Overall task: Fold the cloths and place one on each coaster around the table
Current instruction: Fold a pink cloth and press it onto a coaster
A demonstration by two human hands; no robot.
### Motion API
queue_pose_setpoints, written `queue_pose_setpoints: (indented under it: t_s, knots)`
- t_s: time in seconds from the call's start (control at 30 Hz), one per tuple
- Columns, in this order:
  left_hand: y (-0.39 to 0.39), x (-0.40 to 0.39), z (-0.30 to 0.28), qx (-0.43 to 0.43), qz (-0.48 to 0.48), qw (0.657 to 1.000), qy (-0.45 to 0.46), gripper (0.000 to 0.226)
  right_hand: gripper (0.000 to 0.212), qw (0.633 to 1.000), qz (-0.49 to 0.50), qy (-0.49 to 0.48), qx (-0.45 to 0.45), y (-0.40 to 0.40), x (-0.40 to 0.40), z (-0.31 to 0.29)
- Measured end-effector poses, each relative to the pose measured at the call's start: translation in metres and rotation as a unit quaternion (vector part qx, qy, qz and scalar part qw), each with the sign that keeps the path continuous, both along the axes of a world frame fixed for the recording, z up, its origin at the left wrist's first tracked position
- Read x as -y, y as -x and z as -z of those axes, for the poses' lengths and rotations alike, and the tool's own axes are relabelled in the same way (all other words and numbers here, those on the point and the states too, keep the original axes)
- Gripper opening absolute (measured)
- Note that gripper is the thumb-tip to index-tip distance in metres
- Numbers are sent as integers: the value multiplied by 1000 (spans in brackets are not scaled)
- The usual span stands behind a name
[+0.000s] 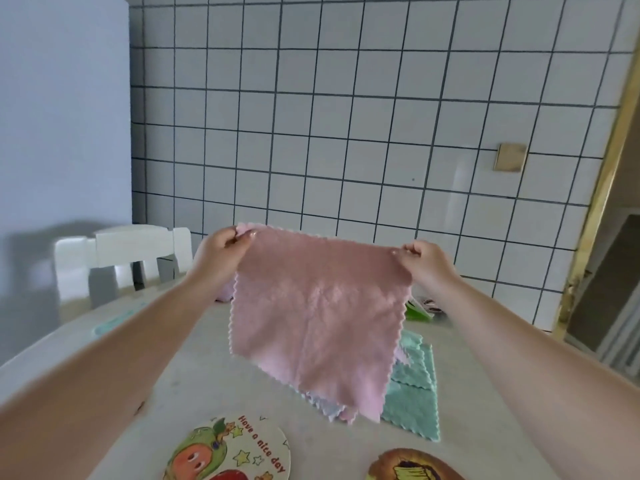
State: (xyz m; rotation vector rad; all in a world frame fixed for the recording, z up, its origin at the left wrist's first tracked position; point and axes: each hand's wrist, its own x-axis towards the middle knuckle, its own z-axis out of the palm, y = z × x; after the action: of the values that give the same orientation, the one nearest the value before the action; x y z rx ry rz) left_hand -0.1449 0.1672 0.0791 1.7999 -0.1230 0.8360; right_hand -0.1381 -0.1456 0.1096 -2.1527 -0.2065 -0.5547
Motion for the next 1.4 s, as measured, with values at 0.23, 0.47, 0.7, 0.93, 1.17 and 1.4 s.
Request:
queue_pose_setpoints:
  t_s: [0.23, 0.47, 0.7, 0.93, 1.17, 1.4]
  knots:
    - [67, -12, 0, 97, -27, 994, -37, 29, 28, 992, -99, -72, 31, 38, -20, 15]
    - [147, -17, 91, 16, -26, 997, -67, 28, 55, 965, -183, -120, -142, 79, -11, 100]
    - [197, -20, 178, -143, -52, 988, 7, 65, 34, 932, -245, -69, -259, 116, -7, 161]
    - [206, -27, 197, -218, -80, 969, -84, 36, 42, 932, -231, -11, -280, 112, -6, 186]
    - [194, -40, 198, -237, -118, 939, -218, 31, 15, 952, -201, 83, -214, 75, -25, 198]
    - [174, -55, 197, -228, -148, 914, -301, 26, 16, 965, -152, 127, -173, 46, -39, 215]
